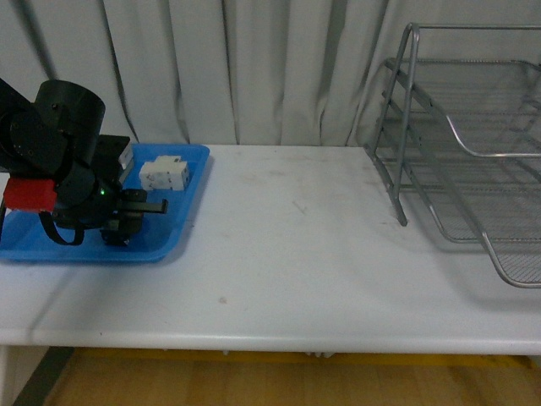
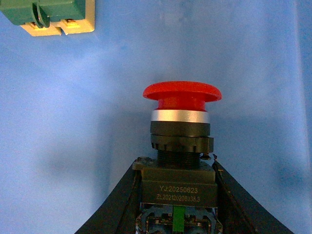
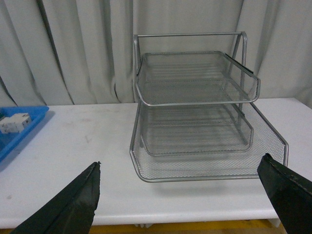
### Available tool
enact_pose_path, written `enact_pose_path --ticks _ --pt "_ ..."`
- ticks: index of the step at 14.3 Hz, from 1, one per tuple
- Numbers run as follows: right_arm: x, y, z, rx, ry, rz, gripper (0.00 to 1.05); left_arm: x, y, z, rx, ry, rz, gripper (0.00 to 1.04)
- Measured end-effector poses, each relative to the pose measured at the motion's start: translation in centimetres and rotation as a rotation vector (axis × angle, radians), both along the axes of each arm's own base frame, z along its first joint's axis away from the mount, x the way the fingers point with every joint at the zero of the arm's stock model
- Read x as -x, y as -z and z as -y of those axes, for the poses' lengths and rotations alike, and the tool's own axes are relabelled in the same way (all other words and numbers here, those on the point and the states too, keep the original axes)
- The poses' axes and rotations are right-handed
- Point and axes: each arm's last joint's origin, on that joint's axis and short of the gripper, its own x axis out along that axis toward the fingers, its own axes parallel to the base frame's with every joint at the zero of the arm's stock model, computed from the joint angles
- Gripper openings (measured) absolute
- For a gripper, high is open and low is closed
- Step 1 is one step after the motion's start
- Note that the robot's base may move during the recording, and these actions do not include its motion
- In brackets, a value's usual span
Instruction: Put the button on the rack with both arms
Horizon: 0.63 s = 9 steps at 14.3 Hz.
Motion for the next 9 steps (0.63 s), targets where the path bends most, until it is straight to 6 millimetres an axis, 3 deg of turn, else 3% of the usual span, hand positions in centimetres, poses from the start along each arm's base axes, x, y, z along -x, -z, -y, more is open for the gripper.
enact_pose_path --ticks 2,3,5,7,9 --pt "0.0 0.0 0.0 0.0 0.0 0.0 0.98 1.0 -0.4 0.0 0.001 0.009 0.012 0.36" --pt "0.0 0.0 0.0 0.0 0.0 0.0 0.98 2.0 -1.5 0.0 0.003 0.023 0.035 0.36" --pt "0.0 0.0 0.0 0.0 0.0 0.0 0.98 4.1 -6.3 -0.1 0.038 0.042 0.154 0.36" --pt "0.0 0.0 0.0 0.0 0.0 0.0 0.98 8.0 -10.2 0.1 0.092 0.079 0.259 0.36" --pt "0.0 0.0 0.0 0.0 0.0 0.0 0.98 13.5 -11.2 0.4 0.112 0.113 0.269 0.36"
